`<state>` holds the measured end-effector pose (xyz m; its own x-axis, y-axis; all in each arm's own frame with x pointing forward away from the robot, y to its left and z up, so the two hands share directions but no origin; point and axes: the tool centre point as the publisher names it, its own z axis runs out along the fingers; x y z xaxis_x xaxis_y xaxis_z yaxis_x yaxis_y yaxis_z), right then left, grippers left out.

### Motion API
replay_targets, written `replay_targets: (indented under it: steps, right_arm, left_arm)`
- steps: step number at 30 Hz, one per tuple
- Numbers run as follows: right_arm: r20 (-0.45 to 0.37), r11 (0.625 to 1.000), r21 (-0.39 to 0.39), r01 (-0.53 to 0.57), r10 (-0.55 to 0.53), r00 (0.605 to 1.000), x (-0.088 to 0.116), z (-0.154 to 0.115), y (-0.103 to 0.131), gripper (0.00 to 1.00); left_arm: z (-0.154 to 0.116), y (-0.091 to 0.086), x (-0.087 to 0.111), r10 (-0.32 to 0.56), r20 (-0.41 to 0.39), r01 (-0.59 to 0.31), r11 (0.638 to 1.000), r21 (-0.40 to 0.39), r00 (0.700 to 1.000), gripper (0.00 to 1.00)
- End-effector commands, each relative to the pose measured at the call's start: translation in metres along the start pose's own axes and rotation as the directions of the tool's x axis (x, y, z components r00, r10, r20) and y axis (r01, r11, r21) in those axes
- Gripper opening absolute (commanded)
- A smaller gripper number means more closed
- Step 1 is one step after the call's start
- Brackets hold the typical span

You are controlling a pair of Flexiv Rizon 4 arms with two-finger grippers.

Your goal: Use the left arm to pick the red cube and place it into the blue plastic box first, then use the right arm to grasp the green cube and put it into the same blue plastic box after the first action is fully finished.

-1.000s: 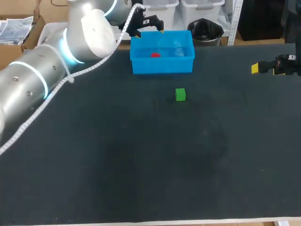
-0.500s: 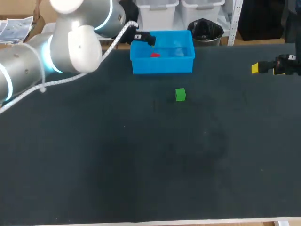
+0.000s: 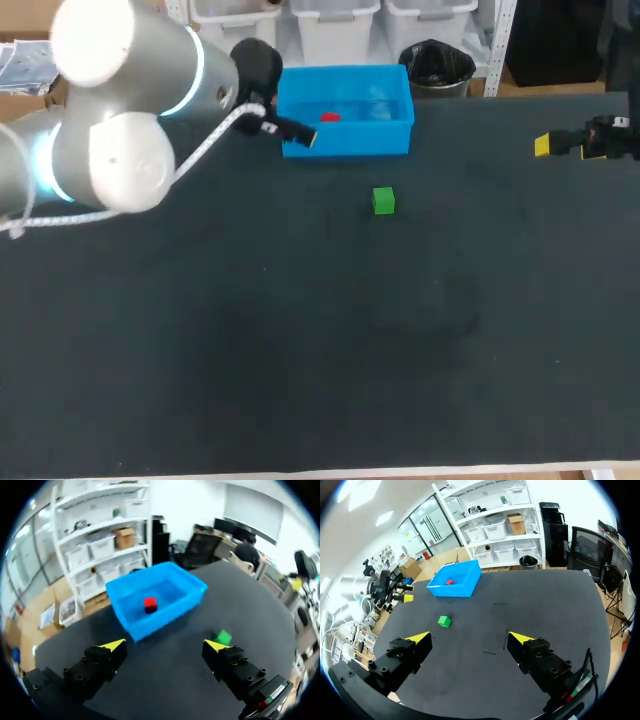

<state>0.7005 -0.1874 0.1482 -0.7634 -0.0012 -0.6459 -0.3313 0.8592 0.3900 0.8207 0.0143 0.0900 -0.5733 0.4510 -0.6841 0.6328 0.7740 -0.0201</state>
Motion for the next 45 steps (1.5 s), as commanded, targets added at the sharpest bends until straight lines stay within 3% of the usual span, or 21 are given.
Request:
replay_targets:
  steps: [1,9,20,30,37,45]
  right_arm:
    - [-0.002,1.000,0.007,-0.002,0.002,1.000,0.000,-0.001,0.002,1.00]
    - [-0.002,1.000,0.007,-0.002,0.002,1.000,0.000,-0.001,0.002,1.00]
    - [-0.002,1.000,0.007,-0.002,0.002,1.000,0.000,-0.001,0.002,1.00]
    - [-0.002,1.000,0.007,-0.002,0.002,1.000,0.000,-0.001,0.002,1.00]
    - [-0.002,1.000,0.007,-0.002,0.002,1.000,0.000,-0.001,0.002,1.00]
    - [-0.002,1.000,0.007,-0.002,0.002,1.000,0.000,-0.001,0.002,1.00]
  left_arm:
    - [-0.040,0.006,0.020,0.064,0.062,-0.070,0.993,0.098,0.996,1.00]
    - [-0.053,0.012,0.033,0.189,0.047,-0.194,0.961,0.196,0.981,1.00]
    - [-0.074,0.015,0.055,0.371,0.063,-0.370,0.871,0.323,0.927,1.00]
    - [-0.089,0.019,0.082,0.390,0.096,-0.393,0.816,0.424,0.916,1.00]
    - [-0.097,0.022,0.094,0.372,0.124,-0.386,0.803,0.453,0.920,1.00]
    - [-0.103,0.022,0.094,0.367,0.148,-0.393,0.799,0.455,0.918,1.00]
